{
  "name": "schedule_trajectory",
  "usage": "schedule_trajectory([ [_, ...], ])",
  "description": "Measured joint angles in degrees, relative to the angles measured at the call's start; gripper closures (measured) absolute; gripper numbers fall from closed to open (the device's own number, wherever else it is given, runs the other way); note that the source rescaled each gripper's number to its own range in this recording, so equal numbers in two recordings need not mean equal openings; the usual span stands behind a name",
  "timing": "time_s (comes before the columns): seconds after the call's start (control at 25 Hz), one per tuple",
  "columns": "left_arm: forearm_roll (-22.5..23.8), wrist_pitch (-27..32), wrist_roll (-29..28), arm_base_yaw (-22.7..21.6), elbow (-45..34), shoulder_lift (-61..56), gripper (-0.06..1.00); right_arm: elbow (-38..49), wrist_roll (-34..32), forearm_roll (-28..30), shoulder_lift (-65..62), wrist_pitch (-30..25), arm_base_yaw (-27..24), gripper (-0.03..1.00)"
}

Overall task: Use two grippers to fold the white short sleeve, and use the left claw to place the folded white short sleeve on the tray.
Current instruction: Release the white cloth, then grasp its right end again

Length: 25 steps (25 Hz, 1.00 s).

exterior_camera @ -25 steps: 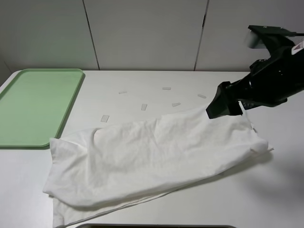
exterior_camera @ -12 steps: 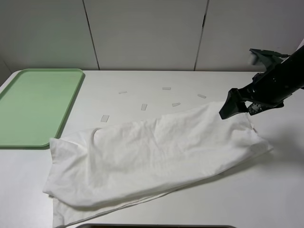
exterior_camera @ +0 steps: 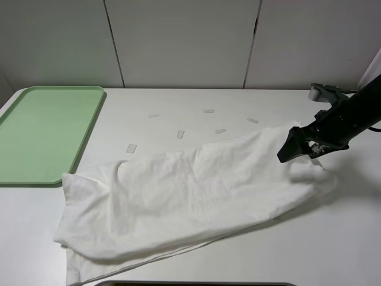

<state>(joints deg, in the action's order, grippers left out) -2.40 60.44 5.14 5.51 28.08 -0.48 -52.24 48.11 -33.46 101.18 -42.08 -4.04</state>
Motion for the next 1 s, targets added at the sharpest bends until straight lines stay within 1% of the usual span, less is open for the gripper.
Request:
schedule_trajectory([
  [0.2, 0.0, 0.0, 0.0, 0.0, 0.0, 0.0, -0.06, 0.0, 6.2, -3.5, 4.6, 0.1, -0.4, -0.03],
  [0.36, 0.0, 0.0, 0.0, 0.0, 0.0, 0.0, -0.06, 0.0, 8.2, -5.2, 5.6, 0.1, -0.4, -0.03],
  [0.6, 0.0, 0.0, 0.0, 0.0, 0.0, 0.0, -0.06, 0.0, 12.1, -10.2, 7.4, -1.3, 0.8, -0.03],
  [0.68, 0.0, 0.0, 0.0, 0.0, 0.0, 0.0, -0.06, -0.1, 13.1, -11.0, 7.9, -1.7, 0.9, 0.0],
  [0.76, 0.0, 0.0, 0.0, 0.0, 0.0, 0.0, -0.06, -0.1, 13.4, -11.1, 8.4, -1.8, 0.9, 0.07],
  [0.8, 0.0, 0.0, 0.0, 0.0, 0.0, 0.0, -0.06, -0.1, 13.4, -11.1, 8.6, -1.8, 0.9, 0.13],
  [0.84, 0.0, 0.0, 0.0, 0.0, 0.0, 0.0, -0.06, -0.1, 13.5, -11.1, 9.0, -1.8, 0.9, 0.22],
  [0.88, 0.0, 0.0, 0.0, 0.0, 0.0, 0.0, -0.06, -0.1, 13.5, -11.1, 9.0, -1.8, 0.9, 0.22],
  [0.92, 0.0, 0.0, 0.0, 0.0, 0.0, 0.0, -0.06, -0.1, 13.5, -11.1, 9.3, -1.8, 0.9, 0.35],
  [1.0, 0.0, 0.0, 0.0, 0.0, 0.0, 0.0, -0.06, -0.1, 13.5, -11.1, 9.5, -1.7, 0.9, 0.57],
])
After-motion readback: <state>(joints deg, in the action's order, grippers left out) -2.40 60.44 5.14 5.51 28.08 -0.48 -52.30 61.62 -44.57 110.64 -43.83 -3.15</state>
